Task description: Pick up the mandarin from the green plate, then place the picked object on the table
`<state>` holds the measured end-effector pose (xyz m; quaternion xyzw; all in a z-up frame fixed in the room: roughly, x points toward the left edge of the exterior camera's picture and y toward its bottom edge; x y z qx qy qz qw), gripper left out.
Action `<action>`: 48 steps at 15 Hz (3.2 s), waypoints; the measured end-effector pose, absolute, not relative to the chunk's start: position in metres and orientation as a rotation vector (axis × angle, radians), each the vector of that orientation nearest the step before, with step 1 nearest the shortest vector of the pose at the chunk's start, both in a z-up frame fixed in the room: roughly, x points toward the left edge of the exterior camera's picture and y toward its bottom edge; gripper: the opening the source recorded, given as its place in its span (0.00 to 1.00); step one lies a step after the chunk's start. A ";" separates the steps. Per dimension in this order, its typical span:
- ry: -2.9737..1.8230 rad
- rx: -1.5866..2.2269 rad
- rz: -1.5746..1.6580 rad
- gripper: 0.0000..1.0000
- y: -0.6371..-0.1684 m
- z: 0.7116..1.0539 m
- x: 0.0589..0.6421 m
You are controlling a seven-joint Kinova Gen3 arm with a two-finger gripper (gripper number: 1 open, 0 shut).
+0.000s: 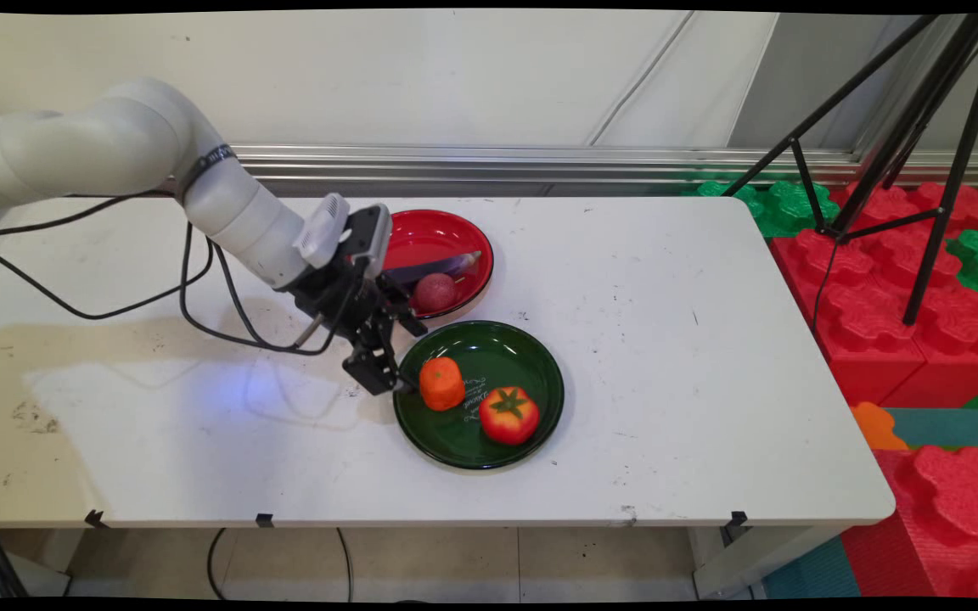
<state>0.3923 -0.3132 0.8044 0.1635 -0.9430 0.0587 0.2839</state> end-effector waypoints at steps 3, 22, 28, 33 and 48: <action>-2.540 0.426 0.150 1.00 -0.313 0.796 0.386; -2.501 0.409 0.157 0.00 -0.314 0.799 0.378; -2.443 0.419 0.191 0.00 -0.309 0.826 0.390; -2.376 0.436 0.231 0.00 -0.298 0.863 0.413; -2.396 0.501 0.274 0.00 -0.256 0.910 0.507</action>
